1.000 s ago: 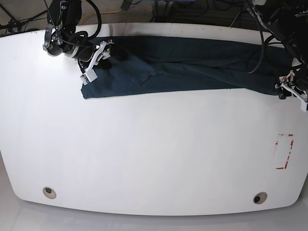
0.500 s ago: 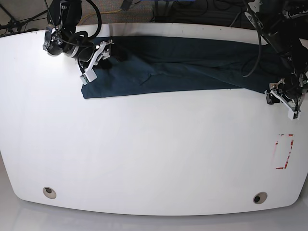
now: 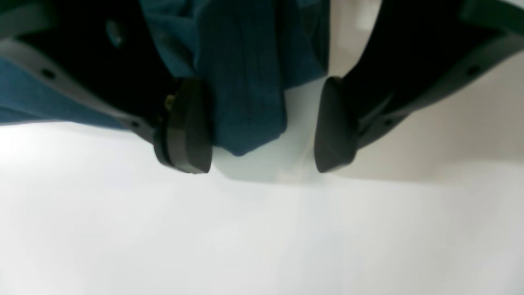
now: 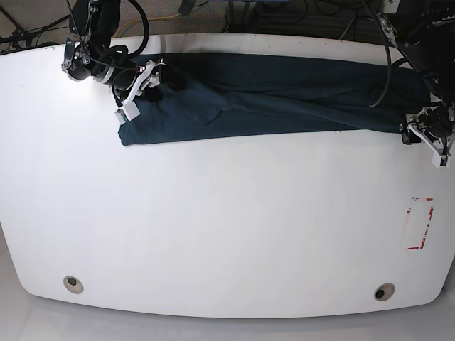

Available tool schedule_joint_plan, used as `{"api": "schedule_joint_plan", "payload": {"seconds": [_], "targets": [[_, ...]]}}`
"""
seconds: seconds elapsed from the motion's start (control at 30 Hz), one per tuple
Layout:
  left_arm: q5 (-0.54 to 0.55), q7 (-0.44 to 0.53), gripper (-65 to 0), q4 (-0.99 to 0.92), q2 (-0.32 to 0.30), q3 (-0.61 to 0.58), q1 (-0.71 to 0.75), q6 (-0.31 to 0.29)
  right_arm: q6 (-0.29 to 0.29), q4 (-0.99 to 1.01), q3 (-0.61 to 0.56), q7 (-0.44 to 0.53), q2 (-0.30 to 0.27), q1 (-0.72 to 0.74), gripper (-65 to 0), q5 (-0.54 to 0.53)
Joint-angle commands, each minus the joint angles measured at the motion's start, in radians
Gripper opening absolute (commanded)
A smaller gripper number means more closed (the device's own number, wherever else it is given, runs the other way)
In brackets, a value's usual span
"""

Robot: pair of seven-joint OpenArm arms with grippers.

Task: Fold the T-shirt properly
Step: 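Pull the left gripper's end outward to straighten the folded strip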

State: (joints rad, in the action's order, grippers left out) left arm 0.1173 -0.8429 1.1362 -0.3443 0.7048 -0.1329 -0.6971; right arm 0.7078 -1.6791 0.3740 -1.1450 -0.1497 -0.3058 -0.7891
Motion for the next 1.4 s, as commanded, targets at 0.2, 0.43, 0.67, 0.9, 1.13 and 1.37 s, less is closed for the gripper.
{"api": "schedule_joint_plan", "payload": {"seconds": [0.2, 0.43, 0.67, 0.9, 1.13, 1.37], "targets": [[0.000, -0.006, -41.0, 0.015, -0.012, 0.000, -0.001, -0.001, -0.010, -0.002, 0.006, -0.034, 0.014, -0.003, -21.4, 0.050], [0.005, -0.006, -65.0, 0.020, -0.011, 0.006, -0.001, -0.001, -0.010, -0.002, 0.004, -0.034, 0.022, -0.006, -21.4, 0.050], [0.005, -0.014, -65.0, 0.152, -0.012, 0.043, 0.040, -0.001, -0.010, -0.002, 0.006, -0.034, 0.022, -0.005, -21.4, 0.050], [0.005, -0.016, -65.0, 0.362, 0.023, 0.057, 0.154, -0.001, -0.010, -0.002, 0.006, -0.034, 0.022, -0.005, -21.4, 0.050], [0.049, -0.016, -65.0, 0.437, 0.038, 0.069, 0.258, -0.001, -0.010, 0.047, 0.006, -0.034, 0.022, 0.001, -21.4, 0.050], [0.111, -0.016, -65.0, 0.433, 0.037, 0.149, 0.338, -0.001, -0.010, 0.110, 0.001, 0.024, 0.019, -0.002, -21.4, 0.050]]}}
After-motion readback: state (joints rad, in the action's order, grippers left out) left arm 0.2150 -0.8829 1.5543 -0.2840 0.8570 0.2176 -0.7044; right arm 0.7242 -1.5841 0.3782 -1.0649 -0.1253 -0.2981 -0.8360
